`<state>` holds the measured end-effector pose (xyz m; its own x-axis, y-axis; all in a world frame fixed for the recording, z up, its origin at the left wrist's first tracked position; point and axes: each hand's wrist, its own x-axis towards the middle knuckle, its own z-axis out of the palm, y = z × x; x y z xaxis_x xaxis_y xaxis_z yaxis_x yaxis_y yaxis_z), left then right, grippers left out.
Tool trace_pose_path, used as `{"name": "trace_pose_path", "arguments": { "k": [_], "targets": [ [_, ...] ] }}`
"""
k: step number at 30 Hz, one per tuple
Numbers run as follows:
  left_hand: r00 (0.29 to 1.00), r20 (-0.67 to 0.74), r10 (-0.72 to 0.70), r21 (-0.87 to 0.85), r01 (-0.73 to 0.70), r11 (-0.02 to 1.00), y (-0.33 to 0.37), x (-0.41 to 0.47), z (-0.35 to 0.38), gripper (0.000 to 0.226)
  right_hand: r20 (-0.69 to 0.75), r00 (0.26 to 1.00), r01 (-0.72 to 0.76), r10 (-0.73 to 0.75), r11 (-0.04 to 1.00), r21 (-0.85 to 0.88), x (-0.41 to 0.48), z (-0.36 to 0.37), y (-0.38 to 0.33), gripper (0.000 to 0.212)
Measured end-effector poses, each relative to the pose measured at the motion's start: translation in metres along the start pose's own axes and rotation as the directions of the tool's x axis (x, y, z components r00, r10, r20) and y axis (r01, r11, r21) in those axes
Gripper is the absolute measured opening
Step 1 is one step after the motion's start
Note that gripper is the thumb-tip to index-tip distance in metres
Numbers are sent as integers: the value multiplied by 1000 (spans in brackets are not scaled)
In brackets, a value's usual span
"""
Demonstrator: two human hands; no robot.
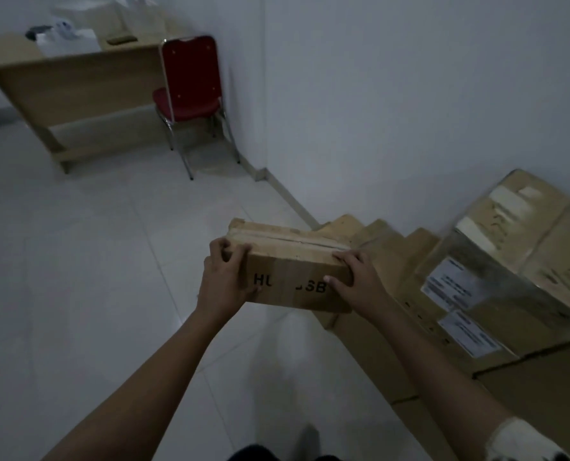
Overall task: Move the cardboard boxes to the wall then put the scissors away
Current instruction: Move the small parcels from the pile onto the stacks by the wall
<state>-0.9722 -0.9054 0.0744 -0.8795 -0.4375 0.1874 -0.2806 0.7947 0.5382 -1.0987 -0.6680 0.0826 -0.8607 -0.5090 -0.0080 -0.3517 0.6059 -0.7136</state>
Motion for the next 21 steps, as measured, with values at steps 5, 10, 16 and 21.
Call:
{"name": "trace_pose_path", "arguments": {
  "k": [5, 10, 16, 21],
  "targets": [
    [1000, 18, -12, -22, 12, 1000, -11, 68, 22, 63, 45, 998, -50, 50, 999, 4, 67, 3, 11, 57],
    [992, 127, -6, 14, 4, 1000, -38, 150, 55, 54, 120, 985, -120, 123, 992, -30, 139, 19, 34, 65],
    [974, 223, 40, -3, -40, 999, -58, 256, 103, 54, 72, 969, -233, 236, 972, -41, 214, 36, 63, 68],
    [961, 260, 93, -26, -89, 996, -69, 307, 144, 55, 51, 968, -239, 246, 963, -122, 264, 38, 91, 68]
  ]
}}
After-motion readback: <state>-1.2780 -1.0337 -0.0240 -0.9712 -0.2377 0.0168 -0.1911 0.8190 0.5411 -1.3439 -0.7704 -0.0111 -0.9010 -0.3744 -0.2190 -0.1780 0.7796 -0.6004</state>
